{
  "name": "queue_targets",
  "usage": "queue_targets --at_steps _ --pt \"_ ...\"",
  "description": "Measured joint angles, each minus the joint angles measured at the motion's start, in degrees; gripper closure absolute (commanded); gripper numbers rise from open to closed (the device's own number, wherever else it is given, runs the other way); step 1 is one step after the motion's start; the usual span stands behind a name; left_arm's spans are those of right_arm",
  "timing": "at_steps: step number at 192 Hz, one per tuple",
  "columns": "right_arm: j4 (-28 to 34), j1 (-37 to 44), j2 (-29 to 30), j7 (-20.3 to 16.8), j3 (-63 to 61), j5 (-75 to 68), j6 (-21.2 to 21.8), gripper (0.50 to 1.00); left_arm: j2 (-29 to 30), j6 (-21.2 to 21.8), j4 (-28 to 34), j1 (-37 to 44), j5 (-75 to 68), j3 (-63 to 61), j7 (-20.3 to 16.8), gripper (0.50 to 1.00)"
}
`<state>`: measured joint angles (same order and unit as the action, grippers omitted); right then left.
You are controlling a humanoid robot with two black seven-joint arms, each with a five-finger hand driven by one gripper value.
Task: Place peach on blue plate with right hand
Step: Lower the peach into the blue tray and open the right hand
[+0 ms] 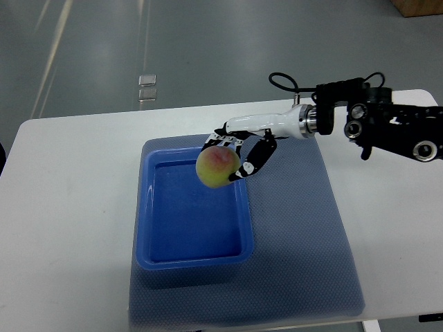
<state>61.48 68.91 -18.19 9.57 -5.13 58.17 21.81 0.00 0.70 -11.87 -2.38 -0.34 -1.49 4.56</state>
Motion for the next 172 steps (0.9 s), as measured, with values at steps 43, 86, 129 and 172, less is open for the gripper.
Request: queue_targets --at_steps 43,86,129,172 --pt "-9.75 -1.59 11.73 -0.06 3.96 0.73 -2.67 1.000 0.00 0.00 0.00 0.03 0.09 0.00 0.00 0.500" --pt "-12.77 -2.93 13.61 -0.04 5.66 1.80 -4.13 0.761 0.00 0.00 0.01 0.04 0.09 -0.01 0.01 0.500" --pt "-13.19 -3.46 13.58 0.12 5.53 1.69 -3.57 0.560 0.00 0.00 0.01 0.07 0.09 -0.01 0.01 0.500" --pt "-12.49 -0.58 9.03 0.12 0.33 0.13 -1.65 0.562 0.00 0.00 0.06 0.09 0.09 -0.01 0.01 0.500"
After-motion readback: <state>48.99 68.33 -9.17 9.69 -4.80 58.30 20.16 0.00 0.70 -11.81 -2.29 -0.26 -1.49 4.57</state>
